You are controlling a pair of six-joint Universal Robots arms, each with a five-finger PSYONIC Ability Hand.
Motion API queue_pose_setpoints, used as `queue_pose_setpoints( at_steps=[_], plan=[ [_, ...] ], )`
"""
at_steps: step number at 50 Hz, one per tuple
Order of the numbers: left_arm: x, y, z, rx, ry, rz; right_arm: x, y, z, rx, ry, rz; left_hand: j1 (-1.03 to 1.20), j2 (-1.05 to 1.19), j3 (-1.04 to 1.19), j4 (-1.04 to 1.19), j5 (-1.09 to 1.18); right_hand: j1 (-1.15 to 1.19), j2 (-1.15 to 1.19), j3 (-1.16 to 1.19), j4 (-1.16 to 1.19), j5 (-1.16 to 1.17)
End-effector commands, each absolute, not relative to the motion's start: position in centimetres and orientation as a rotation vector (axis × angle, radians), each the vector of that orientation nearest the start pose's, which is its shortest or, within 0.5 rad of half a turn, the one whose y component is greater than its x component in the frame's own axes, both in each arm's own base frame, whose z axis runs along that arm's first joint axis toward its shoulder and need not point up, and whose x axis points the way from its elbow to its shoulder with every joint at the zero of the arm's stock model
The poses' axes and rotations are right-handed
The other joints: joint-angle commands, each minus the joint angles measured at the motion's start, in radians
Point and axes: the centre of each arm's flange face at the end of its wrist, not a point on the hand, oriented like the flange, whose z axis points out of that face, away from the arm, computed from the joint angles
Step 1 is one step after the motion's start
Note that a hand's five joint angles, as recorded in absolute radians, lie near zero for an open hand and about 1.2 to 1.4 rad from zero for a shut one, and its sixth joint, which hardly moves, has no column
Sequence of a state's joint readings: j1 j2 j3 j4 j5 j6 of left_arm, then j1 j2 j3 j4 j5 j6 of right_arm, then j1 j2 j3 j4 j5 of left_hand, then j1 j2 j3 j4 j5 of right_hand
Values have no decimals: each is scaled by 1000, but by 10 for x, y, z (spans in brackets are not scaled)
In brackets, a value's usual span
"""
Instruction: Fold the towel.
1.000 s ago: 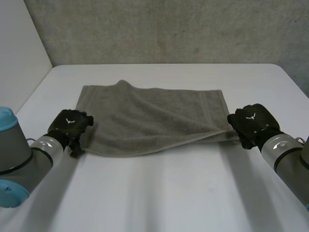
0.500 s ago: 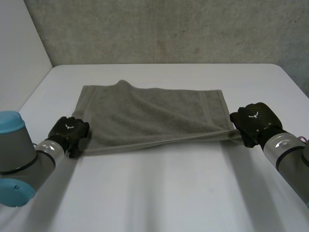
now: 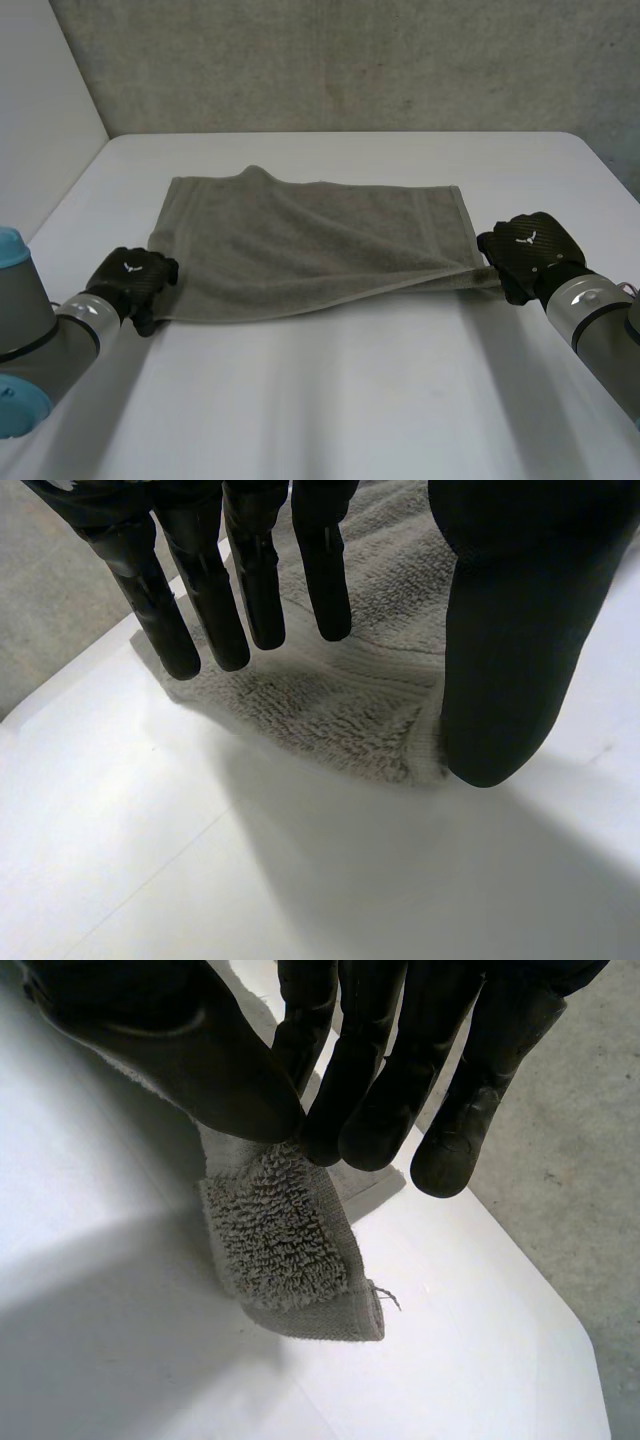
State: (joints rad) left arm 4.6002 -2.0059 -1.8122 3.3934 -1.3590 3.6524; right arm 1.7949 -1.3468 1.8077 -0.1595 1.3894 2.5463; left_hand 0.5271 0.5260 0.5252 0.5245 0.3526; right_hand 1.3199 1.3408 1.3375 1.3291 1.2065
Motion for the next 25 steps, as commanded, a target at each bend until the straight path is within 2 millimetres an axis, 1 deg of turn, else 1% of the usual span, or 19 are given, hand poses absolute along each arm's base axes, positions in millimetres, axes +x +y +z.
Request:
queue_pose_setpoints(
  at_steps=[1,5,14,19,25],
  plan=[
    [-186,-306,121,958,2395,-1714,212,-266,186,-1171,2300,-1909,124,125,126,126,124,76,56,59,67,15],
    [-186,-309,118,961,2396,-1713,212,-266,186,-1173,2300,-1909,185,186,187,188,185,76,56,59,67,15],
    [-191,-309,113,983,2405,-1708,212,-266,186,-1173,2298,-1909,224,225,226,226,224,76,56,59,67,15],
    [-194,-306,113,992,2415,-1705,212,-266,186,-1173,2298,-1909,247,248,249,250,247,76,56,59,67,15],
    [-203,-299,112,1035,2421,-1706,212,-266,187,-1173,2297,-1911,247,248,249,250,247,76,56,59,67,15]
  ],
)
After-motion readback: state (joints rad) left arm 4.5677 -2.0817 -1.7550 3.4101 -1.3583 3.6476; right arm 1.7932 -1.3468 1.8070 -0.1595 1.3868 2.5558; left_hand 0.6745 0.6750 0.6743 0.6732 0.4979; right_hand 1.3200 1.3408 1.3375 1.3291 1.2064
